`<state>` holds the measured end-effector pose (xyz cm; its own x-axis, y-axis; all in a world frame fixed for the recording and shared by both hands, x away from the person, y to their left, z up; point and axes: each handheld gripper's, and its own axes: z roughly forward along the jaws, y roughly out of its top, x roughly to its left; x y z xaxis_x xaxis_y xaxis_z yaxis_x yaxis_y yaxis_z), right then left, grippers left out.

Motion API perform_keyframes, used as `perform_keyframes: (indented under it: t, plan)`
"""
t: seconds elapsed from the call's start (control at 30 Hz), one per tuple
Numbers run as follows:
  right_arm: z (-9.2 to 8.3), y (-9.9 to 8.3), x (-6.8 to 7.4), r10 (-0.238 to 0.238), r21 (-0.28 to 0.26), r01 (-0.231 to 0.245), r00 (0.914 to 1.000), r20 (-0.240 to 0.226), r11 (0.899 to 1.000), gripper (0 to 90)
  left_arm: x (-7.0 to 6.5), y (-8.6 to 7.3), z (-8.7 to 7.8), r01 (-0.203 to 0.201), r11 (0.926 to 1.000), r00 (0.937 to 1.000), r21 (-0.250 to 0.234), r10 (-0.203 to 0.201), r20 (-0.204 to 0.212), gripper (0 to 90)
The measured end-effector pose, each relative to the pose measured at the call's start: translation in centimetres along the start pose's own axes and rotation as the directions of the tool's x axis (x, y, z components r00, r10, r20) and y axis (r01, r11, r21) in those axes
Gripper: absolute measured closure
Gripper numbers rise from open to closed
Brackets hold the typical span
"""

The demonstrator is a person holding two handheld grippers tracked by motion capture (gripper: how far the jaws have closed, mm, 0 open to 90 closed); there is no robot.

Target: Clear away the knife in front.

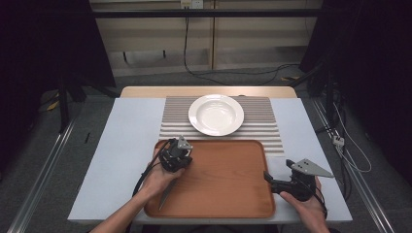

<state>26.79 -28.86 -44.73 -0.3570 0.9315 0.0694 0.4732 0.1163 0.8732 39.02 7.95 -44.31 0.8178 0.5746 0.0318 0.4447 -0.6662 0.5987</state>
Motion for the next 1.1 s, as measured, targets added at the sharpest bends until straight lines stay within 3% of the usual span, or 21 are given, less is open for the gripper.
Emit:
perform_keyframes:
  t: [0.4,0.43,0.47,0.83,1.1]
  plan:
    - [0.0,0.0,0.0,0.0,-0.001,0.0,1.0,0.0,1.0,6.4,0.7,-1.0,-0.7,0.033,0.9994,0.9994,-0.003,-0.033,0.003,90.0]
    - [0.0,0.0,0.0,0.0,-0.001,0.0,1.0,0.0,1.0,6.5,0.7,-1.1,-0.9,0.034,0.9994,0.9992,0.002,-0.034,-0.023,90.0]
    - [0.0,0.0,0.0,0.0,-0.001,0.0,1.0,-0.001,1.0,6.4,0.9,-1.2,-0.9,0.031,0.9995,0.9995,-0.001,-0.031,0.001,90.0]
    - [0.0,0.0,0.0,0.002,0.002,-0.002,1.0,0.005,1.0,6.4,1.9,-2.3,-1.8,0.066,0.9978,0.9978,0.006,-0.066,0.008,90.0]
    - [0.0,0.0,0.0,0.001,0.001,-0.001,1.0,0.004,1.0,6.4,1.8,-2.7,-2.2,0.061,0.998,0.9981,0.012,-0.061,0.006,90.0]
